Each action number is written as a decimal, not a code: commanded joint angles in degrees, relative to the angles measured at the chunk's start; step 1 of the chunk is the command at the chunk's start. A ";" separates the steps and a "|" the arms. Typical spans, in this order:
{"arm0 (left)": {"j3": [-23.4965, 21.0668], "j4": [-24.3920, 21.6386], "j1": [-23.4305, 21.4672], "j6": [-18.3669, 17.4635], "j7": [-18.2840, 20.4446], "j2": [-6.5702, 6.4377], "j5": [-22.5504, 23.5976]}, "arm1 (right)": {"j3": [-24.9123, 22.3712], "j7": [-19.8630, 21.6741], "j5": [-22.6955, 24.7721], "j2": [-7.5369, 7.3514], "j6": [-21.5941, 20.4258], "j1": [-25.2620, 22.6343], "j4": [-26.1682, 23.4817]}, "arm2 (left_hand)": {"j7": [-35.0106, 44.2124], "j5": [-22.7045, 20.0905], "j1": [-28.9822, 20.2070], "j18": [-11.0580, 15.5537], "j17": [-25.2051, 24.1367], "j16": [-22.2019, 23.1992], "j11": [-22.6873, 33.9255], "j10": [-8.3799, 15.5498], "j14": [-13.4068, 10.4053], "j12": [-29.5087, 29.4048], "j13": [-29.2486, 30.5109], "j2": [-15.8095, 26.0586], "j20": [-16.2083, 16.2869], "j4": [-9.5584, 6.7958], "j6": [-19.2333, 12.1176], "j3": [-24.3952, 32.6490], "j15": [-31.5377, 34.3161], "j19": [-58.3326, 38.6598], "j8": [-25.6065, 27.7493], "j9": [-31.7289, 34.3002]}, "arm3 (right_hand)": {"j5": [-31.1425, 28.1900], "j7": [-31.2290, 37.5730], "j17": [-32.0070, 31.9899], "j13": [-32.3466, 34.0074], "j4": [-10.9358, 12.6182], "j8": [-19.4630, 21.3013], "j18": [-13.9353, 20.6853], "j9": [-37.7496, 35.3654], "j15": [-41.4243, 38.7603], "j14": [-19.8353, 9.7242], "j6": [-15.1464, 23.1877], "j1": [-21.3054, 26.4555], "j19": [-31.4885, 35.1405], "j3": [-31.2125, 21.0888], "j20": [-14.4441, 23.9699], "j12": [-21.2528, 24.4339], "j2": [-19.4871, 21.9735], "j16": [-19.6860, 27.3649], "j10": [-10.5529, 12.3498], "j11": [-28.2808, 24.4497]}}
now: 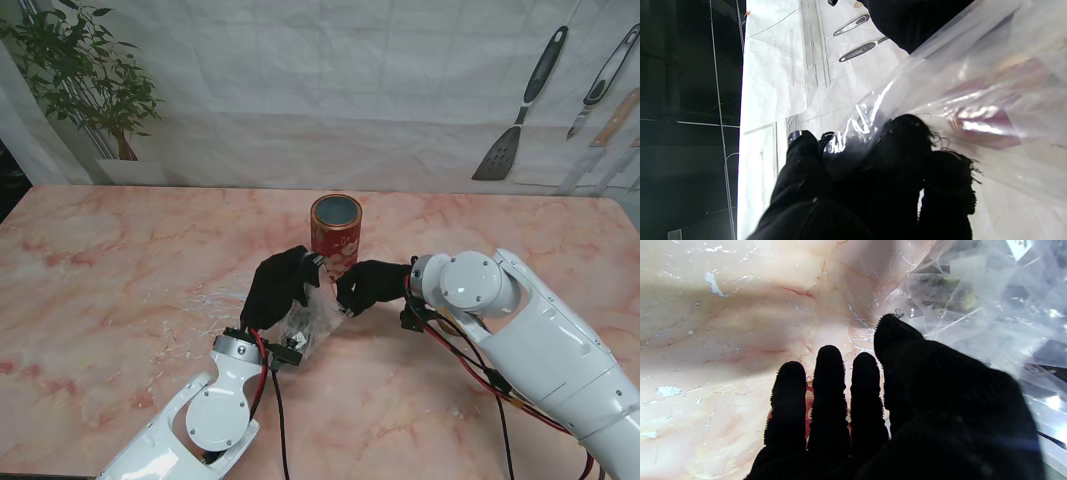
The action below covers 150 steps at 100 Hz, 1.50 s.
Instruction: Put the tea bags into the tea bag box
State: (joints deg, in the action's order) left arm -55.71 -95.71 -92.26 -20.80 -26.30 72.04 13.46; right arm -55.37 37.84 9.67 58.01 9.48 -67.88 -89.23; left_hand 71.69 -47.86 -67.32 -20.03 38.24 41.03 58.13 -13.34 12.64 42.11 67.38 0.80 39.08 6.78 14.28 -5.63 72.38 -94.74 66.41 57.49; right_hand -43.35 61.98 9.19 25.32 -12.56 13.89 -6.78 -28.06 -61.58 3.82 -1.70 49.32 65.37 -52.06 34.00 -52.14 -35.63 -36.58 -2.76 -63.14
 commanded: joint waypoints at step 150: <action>0.04 0.45 0.52 1.22 0.62 0.45 -1.42 | -8.18 -0.35 -9.08 0.99 9.41 -4.84 -5.25 | 2.94 -0.04 -4.40 2.35 -0.04 0.16 0.35 3.03 0.42 -0.50 -0.34 5.35 0.62 -2.58 -1.60 2.64 -1.52 -0.96 0.80 -0.30 | 8.87 0.17 -11.32 -10.22 5.41 28.51 -2.57 10.74 -0.95 3.54 -13.12 3.00 0.84 21.87 5.81 -7.61 31.25 -6.97 -6.40 -6.70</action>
State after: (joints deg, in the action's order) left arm -55.66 -95.34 -92.08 -19.88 -26.48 72.23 12.41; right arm -62.68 37.91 0.90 58.62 18.47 -71.92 -93.04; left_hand 71.69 -47.86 -67.32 -20.03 38.24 41.03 58.13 -13.34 12.66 42.11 67.38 0.80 39.08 6.78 14.28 -5.63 72.38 -94.74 66.55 57.49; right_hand -34.85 60.65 -1.38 16.45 -8.75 41.95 -8.90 -18.35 -62.40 7.31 -13.40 50.10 67.19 -31.62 39.09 -58.68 -6.77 -43.01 -9.28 -67.99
